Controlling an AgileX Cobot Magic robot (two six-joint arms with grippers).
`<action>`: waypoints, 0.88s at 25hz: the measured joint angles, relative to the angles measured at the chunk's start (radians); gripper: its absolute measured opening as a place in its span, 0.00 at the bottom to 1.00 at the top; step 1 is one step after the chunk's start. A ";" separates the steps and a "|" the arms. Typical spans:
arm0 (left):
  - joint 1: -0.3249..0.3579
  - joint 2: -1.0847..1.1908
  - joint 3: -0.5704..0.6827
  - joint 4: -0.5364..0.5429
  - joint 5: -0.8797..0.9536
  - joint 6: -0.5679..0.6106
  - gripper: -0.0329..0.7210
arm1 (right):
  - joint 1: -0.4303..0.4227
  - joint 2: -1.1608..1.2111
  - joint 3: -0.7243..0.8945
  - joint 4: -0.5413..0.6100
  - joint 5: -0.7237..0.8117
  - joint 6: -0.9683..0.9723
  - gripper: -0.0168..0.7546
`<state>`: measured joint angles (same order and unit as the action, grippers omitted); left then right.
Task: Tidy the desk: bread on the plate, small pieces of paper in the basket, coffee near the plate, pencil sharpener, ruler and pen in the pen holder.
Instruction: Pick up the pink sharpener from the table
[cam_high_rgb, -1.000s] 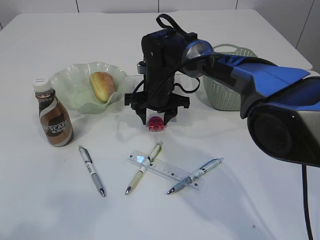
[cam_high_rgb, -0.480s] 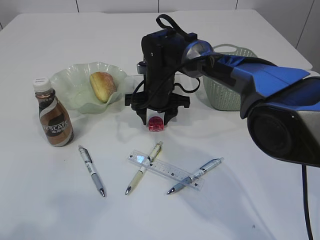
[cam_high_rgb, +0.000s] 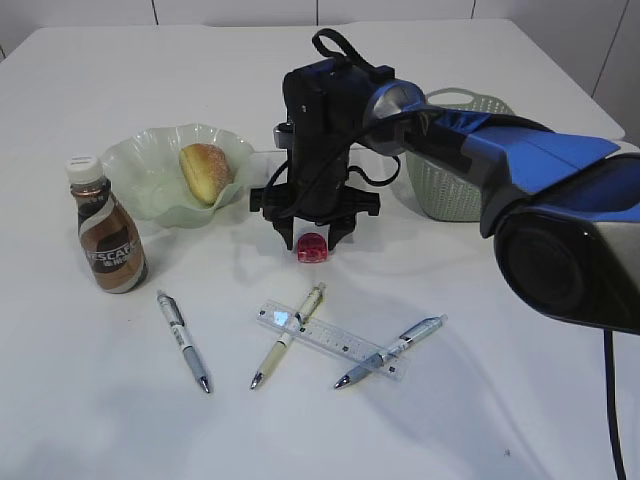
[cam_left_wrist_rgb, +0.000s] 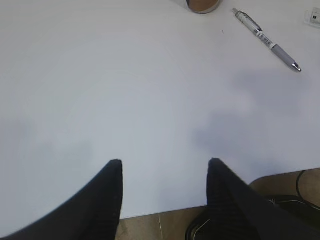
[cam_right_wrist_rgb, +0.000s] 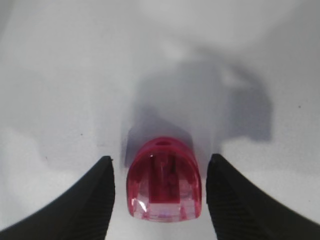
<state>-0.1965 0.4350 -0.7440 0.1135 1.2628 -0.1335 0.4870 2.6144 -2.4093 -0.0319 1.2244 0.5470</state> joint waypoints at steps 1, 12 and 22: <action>0.000 0.000 0.000 0.000 0.000 0.000 0.54 | 0.000 0.000 0.000 0.000 0.000 0.000 0.62; 0.000 0.000 0.000 0.000 0.000 0.000 0.54 | 0.000 0.019 -0.003 0.002 0.003 -0.001 0.62; 0.000 0.000 0.000 0.008 0.000 0.000 0.54 | 0.000 0.019 -0.003 0.004 0.003 -0.002 0.49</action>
<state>-0.1965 0.4350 -0.7440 0.1217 1.2628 -0.1335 0.4870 2.6330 -2.4124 -0.0283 1.2273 0.5446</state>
